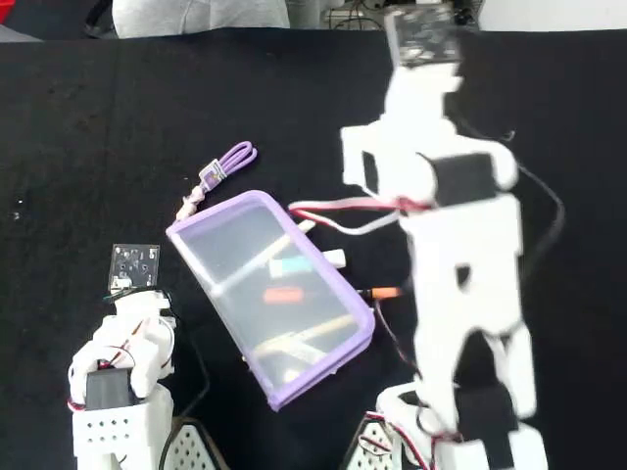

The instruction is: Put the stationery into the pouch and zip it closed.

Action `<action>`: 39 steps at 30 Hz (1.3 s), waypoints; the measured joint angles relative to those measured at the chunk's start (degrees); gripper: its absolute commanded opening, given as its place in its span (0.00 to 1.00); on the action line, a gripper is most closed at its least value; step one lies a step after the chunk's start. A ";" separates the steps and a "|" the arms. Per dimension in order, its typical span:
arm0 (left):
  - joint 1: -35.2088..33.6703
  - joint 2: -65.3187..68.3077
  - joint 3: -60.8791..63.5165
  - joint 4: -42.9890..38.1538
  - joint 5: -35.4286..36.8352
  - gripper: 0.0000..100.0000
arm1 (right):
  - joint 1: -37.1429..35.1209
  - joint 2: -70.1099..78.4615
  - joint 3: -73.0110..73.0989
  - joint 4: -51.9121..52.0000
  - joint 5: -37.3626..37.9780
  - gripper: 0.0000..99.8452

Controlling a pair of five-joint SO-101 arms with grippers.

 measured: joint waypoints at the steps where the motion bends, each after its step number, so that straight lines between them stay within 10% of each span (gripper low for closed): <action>1: 0.00 0.00 0.00 0.00 0.00 0.03 | -0.35 1.32 0.88 0.88 0.00 0.16; 13: 0.00 0.00 0.00 0.00 0.00 0.03 | -1.67 1.85 33.85 -4.66 19.78 0.16; 29: 0.26 0.00 0.00 0.00 0.00 0.03 | 1.41 -8.79 41.93 -12.57 21.36 0.16; 39: 21.71 0.00 0.00 0.00 0.00 0.03 | 10.73 -13.27 47.91 -19.52 21.27 0.16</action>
